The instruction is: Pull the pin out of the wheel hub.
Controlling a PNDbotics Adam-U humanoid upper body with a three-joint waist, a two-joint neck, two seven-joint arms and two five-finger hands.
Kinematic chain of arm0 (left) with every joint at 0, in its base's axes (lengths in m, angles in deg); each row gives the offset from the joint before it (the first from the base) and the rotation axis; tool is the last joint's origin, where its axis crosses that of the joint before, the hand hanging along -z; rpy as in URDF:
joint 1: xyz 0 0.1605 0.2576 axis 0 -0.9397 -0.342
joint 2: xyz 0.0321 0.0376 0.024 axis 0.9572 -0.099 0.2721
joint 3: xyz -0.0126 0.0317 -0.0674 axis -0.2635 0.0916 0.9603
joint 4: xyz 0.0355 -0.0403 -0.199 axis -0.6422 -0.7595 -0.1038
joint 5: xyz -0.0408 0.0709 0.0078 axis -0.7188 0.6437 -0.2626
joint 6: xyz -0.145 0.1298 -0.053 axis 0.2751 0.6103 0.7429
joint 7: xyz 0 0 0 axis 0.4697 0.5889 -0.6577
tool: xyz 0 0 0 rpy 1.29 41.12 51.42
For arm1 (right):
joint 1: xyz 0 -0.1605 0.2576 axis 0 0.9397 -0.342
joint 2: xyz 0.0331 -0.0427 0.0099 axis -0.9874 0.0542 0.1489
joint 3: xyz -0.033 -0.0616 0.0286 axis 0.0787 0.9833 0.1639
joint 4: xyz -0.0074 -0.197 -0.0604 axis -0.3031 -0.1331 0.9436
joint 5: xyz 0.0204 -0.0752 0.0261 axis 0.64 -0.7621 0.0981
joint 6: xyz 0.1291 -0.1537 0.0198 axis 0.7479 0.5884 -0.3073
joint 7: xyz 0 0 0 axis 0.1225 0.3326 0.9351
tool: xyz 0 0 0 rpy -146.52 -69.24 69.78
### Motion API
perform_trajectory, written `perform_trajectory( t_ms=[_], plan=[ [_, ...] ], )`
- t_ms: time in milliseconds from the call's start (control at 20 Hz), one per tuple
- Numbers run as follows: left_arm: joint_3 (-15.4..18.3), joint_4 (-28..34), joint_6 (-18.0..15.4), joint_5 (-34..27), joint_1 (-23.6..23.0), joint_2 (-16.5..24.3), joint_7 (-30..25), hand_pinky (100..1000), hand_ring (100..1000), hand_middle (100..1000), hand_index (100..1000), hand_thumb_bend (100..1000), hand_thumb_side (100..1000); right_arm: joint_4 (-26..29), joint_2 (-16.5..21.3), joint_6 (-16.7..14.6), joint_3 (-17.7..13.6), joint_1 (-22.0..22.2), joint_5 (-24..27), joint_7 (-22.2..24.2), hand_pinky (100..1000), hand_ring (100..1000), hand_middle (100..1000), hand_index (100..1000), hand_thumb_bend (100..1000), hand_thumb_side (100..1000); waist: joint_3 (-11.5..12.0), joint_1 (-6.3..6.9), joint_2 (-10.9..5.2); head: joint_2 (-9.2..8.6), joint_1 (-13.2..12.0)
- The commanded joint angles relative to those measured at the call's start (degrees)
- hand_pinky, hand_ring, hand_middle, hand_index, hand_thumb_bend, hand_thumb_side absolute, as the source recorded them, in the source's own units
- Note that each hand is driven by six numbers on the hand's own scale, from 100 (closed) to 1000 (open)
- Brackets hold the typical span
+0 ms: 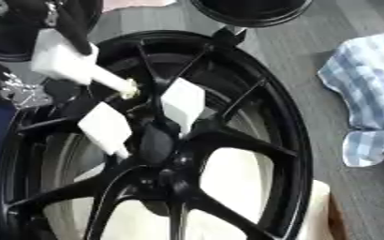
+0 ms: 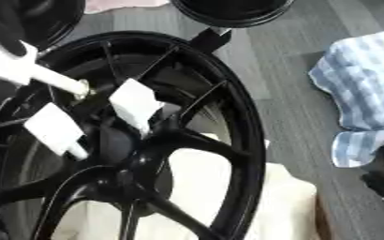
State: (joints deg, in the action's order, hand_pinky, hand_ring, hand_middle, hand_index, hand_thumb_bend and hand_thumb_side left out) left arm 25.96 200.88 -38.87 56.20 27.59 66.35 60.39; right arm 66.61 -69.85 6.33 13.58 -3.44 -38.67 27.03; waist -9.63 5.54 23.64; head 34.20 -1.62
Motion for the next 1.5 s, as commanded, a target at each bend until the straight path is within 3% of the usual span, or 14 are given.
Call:
perform_trajectory(
  t_ms=[50,450,850,1150,1500],
  plan=[
    [4.26,0.56,1.19,-2.77,-0.82,4.25,2.26,707,423,202,337,100,127,1.05,1.28,-0.27,-0.79,0.55,0.23,-0.45,849,701,630,595,162,537,0.53,-0.23,-1.77,0.38,0.82],
    [13.83,-3.17,3.30,-8.85,-9.44,10.29,11.15,704,414,203,344,100,110,1.05,1.48,-1.61,-1.89,1.87,0.51,-1.26,850,701,630,595,158,537,3.65,-1.09,-2.77,1.57,2.91],
    [23.69,-14.82,3.25,-16.56,-21.21,13.80,18.49,705,398,191,347,100,211,1.05,1.06,-2.40,-2.89,2.93,0.55,-2.34,851,701,630,595,156,537,7.05,-2.28,-3.51,2.73,5.53],
    [26.58,-22.84,2.73,-15.84,-27.52,13.45,19.76,723,413,220,380,100,244,1.05,0.93,-2.95,-3.22,3.36,1.09,-2.62,852,701,630,595,153,537,8.24,-3.22,-3.96,3.01,7.08],
    [26.94,-27.45,3.13,-12.58,-31.14,12.23,21.84,729,419,237,402,100,270,1.05,0.94,-3.50,-3.33,3.70,1.70,-2.57,853,700,630,596,153,537,8.61,-3.96,-4.27,2.99,8.15]
  ],
)
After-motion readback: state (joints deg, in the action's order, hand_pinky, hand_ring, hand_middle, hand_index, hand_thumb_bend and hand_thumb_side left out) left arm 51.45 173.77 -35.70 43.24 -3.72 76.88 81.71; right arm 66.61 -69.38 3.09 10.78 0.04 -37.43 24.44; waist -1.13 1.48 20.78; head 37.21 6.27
